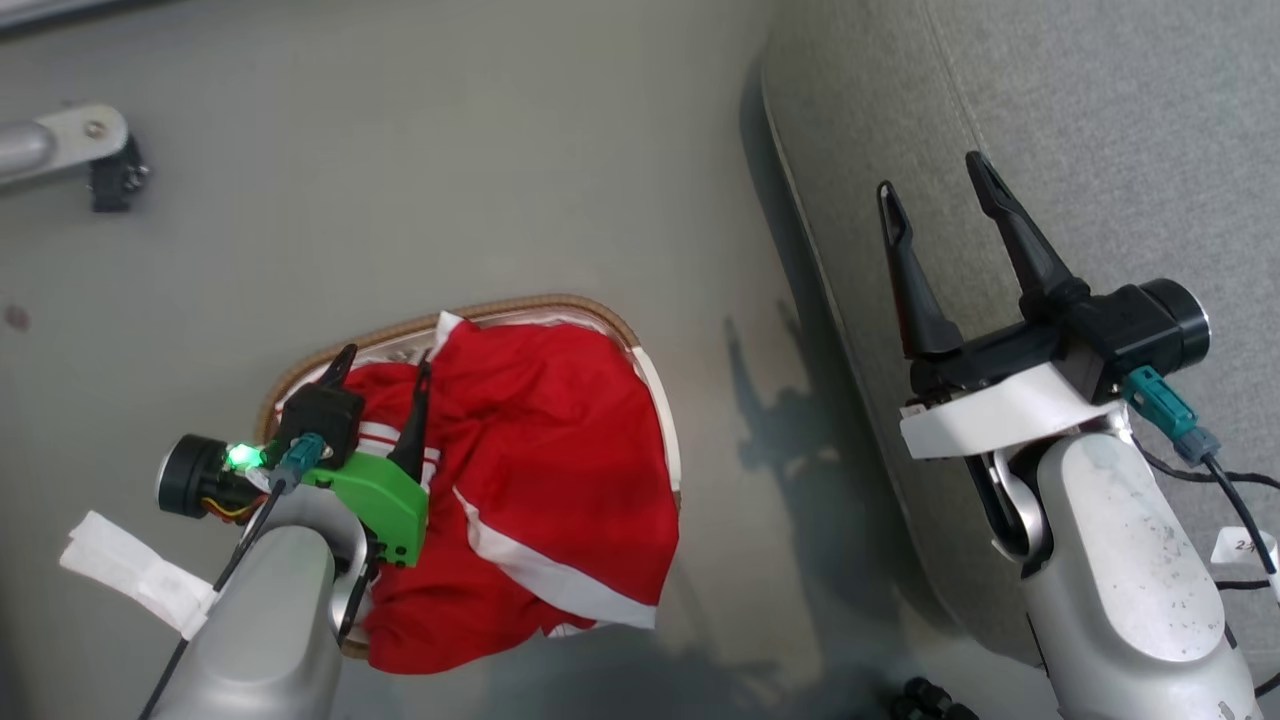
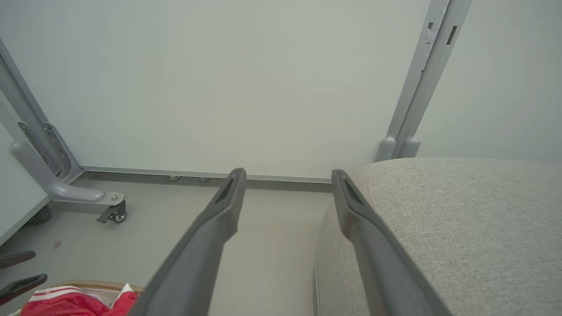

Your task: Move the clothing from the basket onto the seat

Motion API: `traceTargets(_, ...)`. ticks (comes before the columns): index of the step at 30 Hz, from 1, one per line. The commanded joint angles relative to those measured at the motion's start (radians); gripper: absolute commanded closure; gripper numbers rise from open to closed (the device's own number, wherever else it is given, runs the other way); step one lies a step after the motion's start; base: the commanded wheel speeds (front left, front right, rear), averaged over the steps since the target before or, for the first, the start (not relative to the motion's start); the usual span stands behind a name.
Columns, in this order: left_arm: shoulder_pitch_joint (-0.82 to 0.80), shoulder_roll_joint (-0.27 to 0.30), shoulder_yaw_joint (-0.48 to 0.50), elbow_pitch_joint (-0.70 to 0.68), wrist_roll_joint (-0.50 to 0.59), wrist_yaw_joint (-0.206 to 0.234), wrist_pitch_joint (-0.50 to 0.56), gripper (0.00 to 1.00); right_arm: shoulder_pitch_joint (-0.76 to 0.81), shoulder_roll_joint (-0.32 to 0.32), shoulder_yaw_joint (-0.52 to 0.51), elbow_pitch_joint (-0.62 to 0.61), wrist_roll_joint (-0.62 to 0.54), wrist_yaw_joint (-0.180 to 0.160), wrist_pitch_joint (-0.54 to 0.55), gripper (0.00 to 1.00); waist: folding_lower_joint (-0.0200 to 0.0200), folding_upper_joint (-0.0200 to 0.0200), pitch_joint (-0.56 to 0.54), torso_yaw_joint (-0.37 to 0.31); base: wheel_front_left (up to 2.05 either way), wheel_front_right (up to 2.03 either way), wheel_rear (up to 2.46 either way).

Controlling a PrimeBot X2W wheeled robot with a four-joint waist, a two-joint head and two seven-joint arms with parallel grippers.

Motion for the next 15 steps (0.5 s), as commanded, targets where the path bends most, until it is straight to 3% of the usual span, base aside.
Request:
traceTargets(1,-0.036,0.015,-0.009,0.019,0.007,-0.003,-0.001,0.00,-0.018,0.000,0.005,-0.008,0.013,-0.001,-0.005,0.00,-0.0001,0.0000,0.105,-0.067,0.00,0.00,0.00)
traceTargets(15,-0.166,0.082,-0.074,0.234,0.023,-0.002,-0.001,0.00,-0.065,0.000,0.064,-0.045,0.055,-0.001,-0.005,0.00,-0.0001,0.0000,0.242,-0.118,0.00,0.00,0.00)
